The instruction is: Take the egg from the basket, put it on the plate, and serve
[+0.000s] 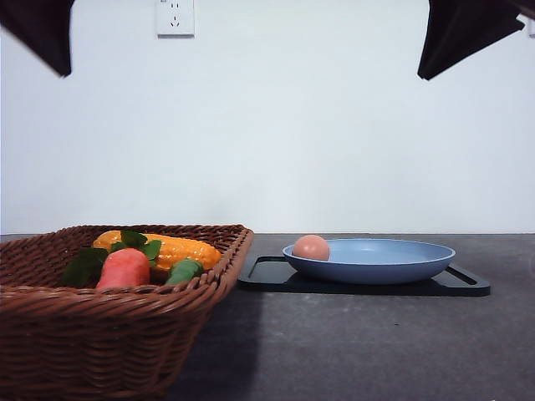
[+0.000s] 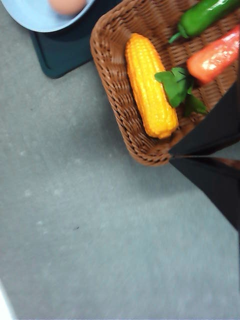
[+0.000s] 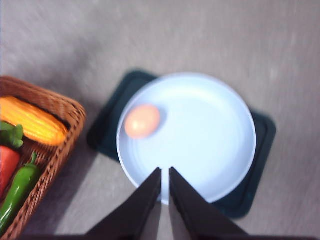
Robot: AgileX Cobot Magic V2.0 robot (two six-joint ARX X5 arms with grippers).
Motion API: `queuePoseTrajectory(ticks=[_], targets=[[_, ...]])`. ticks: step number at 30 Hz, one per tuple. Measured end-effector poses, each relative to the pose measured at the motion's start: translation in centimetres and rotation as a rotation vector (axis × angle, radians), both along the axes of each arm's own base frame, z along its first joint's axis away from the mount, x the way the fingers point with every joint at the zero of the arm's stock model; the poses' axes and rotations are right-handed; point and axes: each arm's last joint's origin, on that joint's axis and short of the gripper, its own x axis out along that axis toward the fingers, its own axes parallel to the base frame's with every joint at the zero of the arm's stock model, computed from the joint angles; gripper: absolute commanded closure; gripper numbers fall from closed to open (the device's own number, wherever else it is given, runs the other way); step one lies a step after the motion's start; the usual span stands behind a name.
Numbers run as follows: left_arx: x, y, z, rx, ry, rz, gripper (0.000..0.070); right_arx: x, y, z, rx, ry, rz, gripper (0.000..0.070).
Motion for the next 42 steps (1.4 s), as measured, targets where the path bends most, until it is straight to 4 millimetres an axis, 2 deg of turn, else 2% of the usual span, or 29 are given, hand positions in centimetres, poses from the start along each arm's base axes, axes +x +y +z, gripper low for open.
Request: queuePoseTrajectory(ticks=[6,11,14,32,35,39,42], targets=[[-2.7,1.3,-3.3,-0.131,-0.140,0.018,0.0700,-4.2,-0.6,-3.3,0.036,-0.180,-0.005,0.0700],[-5.1,1.8,-6.4,-0.252,-0.189,-0.017,0.0700,-6.2,-1.4,-7.2,0.065,-0.256,-0.012,0.0700],[-5.9,2.0,-7.3,-0.277,-0.190,-0.016,0.0700,-6.7,-1.6,-8.6,0.074,-0.274,-0.013,0.0700],[-6.3,2.2,-7.1,-0.301,-0.186,-0.007,0.0700,-6.6,-1.6,-8.6,0.091,-0.290,-0.017,0.0700],[-7.9,3.1,-6.1,-0.332,-0.244,-0.014,0.0700,-6.6,-1.6,-8.6,0.091,-0.290,-0.017,0.0700],[-10.6,5.0,-4.2,-0.376,-0.433,-0.020,0.0700,-6.6,-1.6,-8.6,0.091,-0.290,-0.017,0.0700],[-12.2,6.5,-3.7,-0.387,-0.570,0.040,0.0700,-6.6,-1.6,-8.6,0.091,-0.290,-0.017,0.0700]])
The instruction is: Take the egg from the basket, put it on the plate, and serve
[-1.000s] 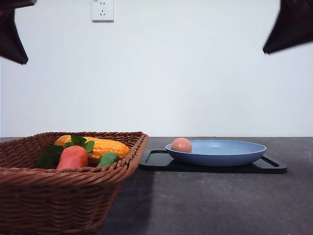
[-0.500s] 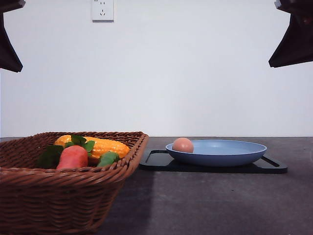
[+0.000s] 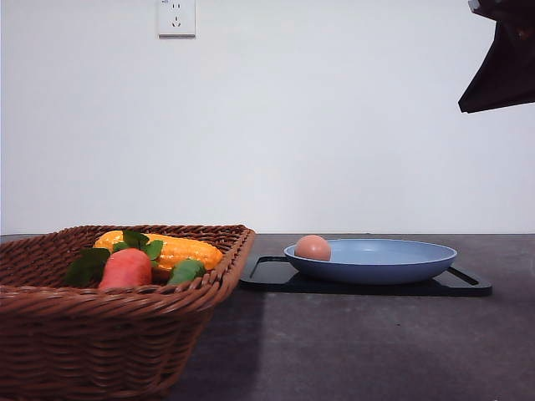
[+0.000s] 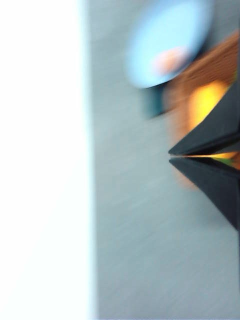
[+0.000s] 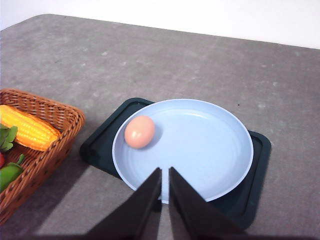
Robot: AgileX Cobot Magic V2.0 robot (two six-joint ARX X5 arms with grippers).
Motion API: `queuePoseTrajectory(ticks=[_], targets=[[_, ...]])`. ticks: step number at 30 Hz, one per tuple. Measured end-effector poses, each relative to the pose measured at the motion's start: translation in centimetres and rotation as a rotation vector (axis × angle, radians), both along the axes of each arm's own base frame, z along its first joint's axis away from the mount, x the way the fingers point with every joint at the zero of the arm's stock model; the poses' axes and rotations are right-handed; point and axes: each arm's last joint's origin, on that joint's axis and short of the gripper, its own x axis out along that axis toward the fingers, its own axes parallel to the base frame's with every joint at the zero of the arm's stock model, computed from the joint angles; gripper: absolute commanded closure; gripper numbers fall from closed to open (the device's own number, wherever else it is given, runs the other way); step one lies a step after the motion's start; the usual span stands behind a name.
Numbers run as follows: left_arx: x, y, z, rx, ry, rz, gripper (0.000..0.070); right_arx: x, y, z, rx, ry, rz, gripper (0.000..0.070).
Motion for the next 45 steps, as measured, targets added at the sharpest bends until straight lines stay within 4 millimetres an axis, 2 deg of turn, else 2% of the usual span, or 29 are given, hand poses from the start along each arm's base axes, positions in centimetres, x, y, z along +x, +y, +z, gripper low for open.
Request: queuePoseTrajectory(ticks=[3,11,16,20,24,45], targets=[[-0.4,1.1,-1.6,-0.002,-0.023,0.111,0.0700,0.0,0.0,0.0,0.000,0.000,0.000,0.0700],[0.1,2.9,-7.1,-0.021,0.007,0.334,0.0700,0.0,0.0,0.0,0.000,0.000,0.000,0.0700],[0.6,3.3,-10.6,-0.042,0.078,0.379,0.0700,0.0,0.0,0.0,0.000,0.000,0.000,0.0700],[1.0,3.4,-12.4,-0.051,0.127,0.387,0.0700,0.0,0.0,0.0,0.000,0.000,0.000,0.0700],[1.1,3.4,-13.1,-0.054,0.141,0.387,0.0700,0.0,0.0,0.0,0.000,0.000,0.000,0.0700],[1.4,3.3,-13.3,-0.087,0.101,0.368,0.0700,0.0,0.0,0.0,0.000,0.000,0.000,0.0700]])
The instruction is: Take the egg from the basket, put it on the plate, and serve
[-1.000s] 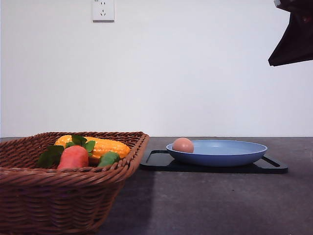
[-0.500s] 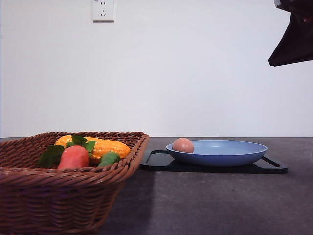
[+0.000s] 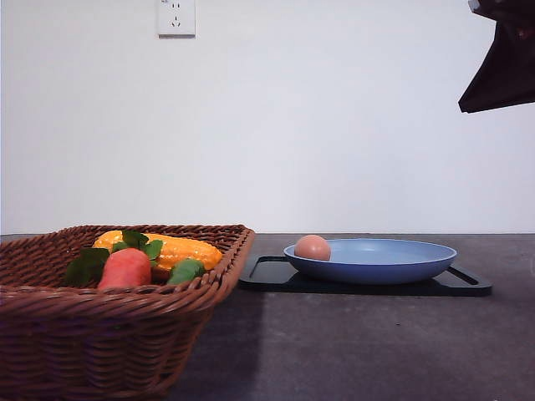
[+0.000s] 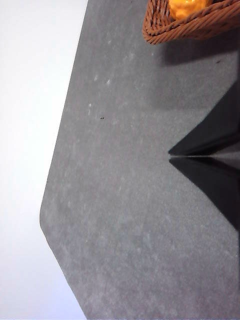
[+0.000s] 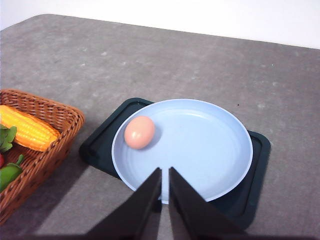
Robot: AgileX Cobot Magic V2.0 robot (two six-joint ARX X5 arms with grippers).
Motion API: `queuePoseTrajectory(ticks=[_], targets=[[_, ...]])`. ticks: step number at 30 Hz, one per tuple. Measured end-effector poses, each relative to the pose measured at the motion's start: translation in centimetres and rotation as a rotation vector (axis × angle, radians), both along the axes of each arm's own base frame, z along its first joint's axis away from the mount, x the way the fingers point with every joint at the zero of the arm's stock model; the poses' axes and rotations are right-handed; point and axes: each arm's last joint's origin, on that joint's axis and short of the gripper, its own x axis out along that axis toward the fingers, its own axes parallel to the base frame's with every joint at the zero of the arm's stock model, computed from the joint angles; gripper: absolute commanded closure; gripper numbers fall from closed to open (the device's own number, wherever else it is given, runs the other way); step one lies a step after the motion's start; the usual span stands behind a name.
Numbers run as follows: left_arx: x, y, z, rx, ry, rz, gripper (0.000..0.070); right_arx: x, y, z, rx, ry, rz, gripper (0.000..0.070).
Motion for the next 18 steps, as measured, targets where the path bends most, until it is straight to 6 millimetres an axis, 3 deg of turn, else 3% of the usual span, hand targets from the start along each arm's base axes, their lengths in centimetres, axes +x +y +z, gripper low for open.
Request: queuePoseTrajectory(ticks=[12,18], targets=[[0.0,0.0,0.0,0.000,0.000,0.000,0.0700,0.0,-0.1,0.0,-0.046,-0.021,-0.015,0.0700],[0.0,0.0,0.0,0.000,0.000,0.000,0.0700,-1.1,-2.3,0.0,-0.150,-0.150,-0.102,0.0700]])
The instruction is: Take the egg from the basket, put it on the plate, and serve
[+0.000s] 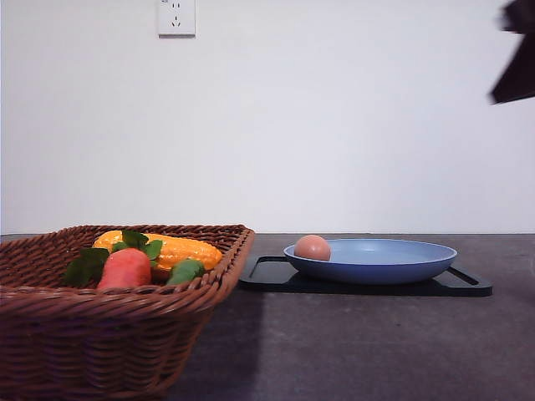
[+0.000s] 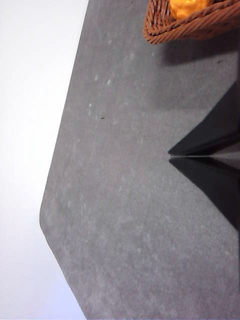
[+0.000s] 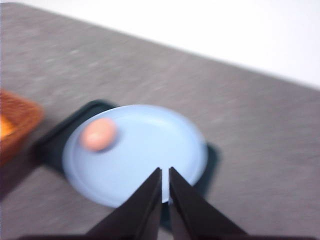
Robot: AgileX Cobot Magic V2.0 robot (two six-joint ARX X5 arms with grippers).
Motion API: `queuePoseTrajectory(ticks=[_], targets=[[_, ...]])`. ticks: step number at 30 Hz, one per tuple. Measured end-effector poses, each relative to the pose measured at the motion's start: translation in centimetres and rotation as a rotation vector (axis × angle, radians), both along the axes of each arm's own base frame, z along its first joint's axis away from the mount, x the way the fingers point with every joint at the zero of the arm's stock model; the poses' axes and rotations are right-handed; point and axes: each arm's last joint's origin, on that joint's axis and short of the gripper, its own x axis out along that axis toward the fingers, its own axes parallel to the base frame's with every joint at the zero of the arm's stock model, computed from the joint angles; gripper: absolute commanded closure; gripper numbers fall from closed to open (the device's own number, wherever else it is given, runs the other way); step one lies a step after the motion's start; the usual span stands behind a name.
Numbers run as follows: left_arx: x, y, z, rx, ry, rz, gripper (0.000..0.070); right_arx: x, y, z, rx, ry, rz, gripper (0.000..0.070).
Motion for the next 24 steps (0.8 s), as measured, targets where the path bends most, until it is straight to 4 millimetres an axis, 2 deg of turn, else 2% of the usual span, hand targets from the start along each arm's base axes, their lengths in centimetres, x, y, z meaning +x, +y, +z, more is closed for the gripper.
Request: queuePoseTrajectory(ticks=[7,10,16,24], targets=[[0.0,0.0,0.0,0.000,0.000,0.000,0.0700,-2.3,-3.2,-3.6,0.040,-0.067,-0.072,0.0700],[0.0,0.0,0.0,0.000,0.000,0.000,0.0700,-3.1,-3.9,-4.4,0.055,-0.125,-0.090,0.0700],[0.0,0.0,0.0,0.000,0.000,0.000,0.0700,-3.6,-4.3,-6.7,0.065,-0.148,-0.096,0.0700],[0.0,0.0,0.0,0.000,0.000,0.000,0.0700,-3.7,-4.4,-8.2,0.070,-0.117,-0.100,0.0700]])
